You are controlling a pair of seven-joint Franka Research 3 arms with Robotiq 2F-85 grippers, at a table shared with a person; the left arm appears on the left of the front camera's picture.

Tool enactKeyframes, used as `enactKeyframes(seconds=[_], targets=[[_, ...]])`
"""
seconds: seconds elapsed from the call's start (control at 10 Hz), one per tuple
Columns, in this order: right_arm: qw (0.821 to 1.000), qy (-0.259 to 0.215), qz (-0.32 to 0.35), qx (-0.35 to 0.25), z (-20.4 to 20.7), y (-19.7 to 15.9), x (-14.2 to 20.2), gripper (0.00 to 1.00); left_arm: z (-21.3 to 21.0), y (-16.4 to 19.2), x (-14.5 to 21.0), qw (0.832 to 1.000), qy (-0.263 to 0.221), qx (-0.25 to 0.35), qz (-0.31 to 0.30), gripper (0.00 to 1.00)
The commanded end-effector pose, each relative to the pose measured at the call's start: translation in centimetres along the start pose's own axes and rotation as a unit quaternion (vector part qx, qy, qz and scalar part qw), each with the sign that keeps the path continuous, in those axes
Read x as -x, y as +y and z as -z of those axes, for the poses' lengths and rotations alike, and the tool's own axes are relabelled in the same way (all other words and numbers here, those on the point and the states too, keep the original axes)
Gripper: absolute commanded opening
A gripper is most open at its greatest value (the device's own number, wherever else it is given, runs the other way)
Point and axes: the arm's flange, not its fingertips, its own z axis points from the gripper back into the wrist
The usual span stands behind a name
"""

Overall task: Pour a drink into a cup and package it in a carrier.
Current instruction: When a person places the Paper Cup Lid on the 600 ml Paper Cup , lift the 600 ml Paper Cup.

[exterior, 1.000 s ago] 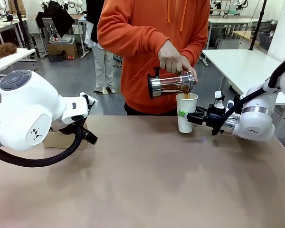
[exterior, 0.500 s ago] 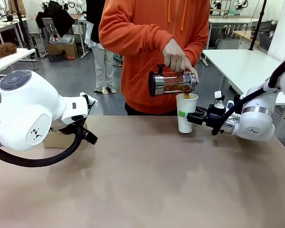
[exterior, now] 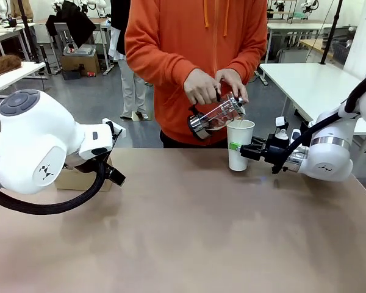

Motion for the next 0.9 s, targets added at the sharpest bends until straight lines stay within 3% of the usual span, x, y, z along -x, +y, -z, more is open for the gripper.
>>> enactKeyframes(seconds=[0.0,0.8], targets=[[1.0,-0.002,-0.006,-0.002,0.23,0.49,-0.38,0.81,-0.04,0.01,0.01,1.0,-0.001,0.001,0.0,1.0],[1.0,-0.002,-0.006,-0.002,0.23,0.49,-0.38,0.81,-0.04,0.01,0.01,1.0,-0.001,0.001,0.0,1.0]])
